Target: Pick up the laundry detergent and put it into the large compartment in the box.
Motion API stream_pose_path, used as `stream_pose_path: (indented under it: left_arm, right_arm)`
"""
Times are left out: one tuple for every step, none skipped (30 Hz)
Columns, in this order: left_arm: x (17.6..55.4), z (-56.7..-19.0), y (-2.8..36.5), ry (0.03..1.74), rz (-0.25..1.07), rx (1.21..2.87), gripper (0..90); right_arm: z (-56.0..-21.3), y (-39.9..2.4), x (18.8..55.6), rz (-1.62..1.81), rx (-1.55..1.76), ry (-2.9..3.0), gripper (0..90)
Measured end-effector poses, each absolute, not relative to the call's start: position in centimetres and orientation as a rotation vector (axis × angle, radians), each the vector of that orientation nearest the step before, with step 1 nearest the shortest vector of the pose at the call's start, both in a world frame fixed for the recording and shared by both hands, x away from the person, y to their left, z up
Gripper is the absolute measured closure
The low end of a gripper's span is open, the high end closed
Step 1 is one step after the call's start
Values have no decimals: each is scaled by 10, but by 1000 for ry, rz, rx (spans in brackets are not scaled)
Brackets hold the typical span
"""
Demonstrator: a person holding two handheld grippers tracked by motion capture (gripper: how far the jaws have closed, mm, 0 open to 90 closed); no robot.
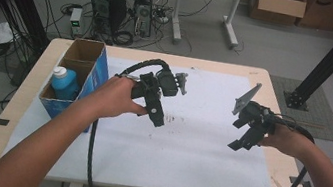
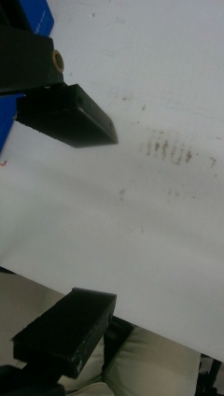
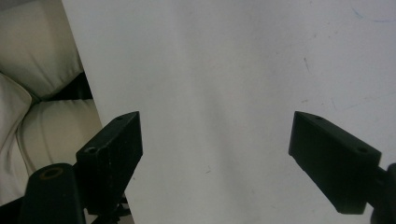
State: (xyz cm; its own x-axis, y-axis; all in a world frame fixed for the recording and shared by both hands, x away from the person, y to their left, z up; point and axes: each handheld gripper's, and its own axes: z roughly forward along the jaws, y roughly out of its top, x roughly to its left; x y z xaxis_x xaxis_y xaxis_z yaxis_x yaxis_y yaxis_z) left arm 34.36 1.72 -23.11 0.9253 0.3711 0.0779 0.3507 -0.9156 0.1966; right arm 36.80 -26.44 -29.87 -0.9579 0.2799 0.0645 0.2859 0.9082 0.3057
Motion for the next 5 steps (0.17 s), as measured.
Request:
stream_pose_path:
  left_arm:
    - [344, -231, 17, 553, 162, 2905, 208]
    - [344, -231, 18, 549, 168, 2904, 208]
    - [344, -231, 18, 554, 167, 2901, 208]
    - [345, -230, 19, 555, 166, 2902, 208]
    - [345, -230, 19, 556, 167, 2902, 208]
  right_arm:
    - [-299, -264, 368, -494, -454, -3049, 176]
    - [-299, -264, 368, -494, -452, -3050, 175]
    - [-299, -264, 368, -492, -453, -3049, 176]
    - [-299, -264, 367, -492, -450, -3049, 176]
    - [-299, -264, 367, -490, -448, -3051, 176]
